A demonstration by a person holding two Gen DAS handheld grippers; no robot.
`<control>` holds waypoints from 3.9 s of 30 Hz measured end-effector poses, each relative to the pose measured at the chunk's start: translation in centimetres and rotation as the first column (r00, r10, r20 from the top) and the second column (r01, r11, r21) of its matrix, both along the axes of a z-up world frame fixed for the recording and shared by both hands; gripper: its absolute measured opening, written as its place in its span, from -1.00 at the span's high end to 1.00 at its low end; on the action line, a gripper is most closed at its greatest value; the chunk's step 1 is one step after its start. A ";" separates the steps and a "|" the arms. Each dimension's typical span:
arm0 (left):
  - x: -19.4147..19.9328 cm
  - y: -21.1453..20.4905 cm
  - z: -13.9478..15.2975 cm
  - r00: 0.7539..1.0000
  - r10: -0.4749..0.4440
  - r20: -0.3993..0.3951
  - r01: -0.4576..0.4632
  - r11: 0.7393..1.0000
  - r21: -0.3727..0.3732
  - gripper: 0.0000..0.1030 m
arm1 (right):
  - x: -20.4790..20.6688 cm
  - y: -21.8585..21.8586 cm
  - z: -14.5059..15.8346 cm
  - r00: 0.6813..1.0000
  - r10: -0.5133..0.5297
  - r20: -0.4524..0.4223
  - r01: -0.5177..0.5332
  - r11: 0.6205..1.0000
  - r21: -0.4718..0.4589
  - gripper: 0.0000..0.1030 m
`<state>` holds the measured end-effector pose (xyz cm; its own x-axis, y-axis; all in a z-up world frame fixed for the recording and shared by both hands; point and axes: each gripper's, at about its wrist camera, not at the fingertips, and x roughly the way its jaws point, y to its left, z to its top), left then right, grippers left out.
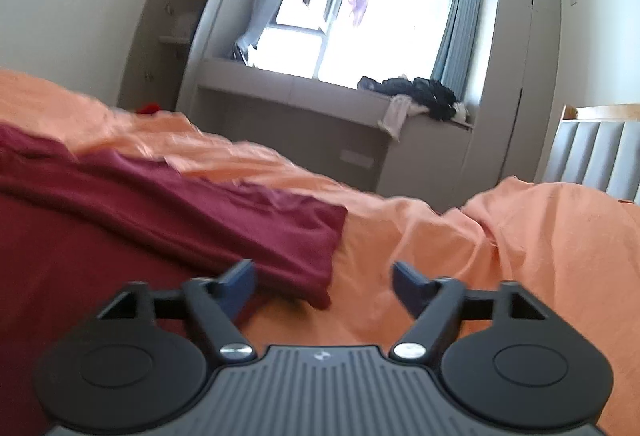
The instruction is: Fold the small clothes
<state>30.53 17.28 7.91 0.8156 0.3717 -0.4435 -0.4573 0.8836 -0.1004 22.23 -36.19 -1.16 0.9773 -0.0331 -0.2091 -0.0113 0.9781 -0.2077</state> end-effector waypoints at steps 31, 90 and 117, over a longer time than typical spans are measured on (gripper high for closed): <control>5.3 9.9 3.4 0.973 0.146 0.179 -0.162 0.984 0.076 0.86 | -1.2 3.1 -0.7 0.982 0.179 0.057 -0.183 0.980 0.072 -1.00; 6.0 -9.4 -3.2 0.815 -0.558 -0.158 0.575 0.811 0.104 -0.80 | -2.8 6.2 -0.6 0.950 0.299 0.089 -0.307 0.946 0.102 -1.00; 12.7 -7.1 -5.9 0.826 -0.465 -0.319 0.488 0.873 -0.010 0.45 | -2.9 7.2 -2.6 0.950 0.306 0.060 -0.308 0.951 0.030 -1.00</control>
<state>43.22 10.16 2.00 0.7295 0.0102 -0.6839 0.0251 0.9988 0.0416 19.30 -28.98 -3.72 0.9489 0.2770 -0.1512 -0.3018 0.9365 -0.1785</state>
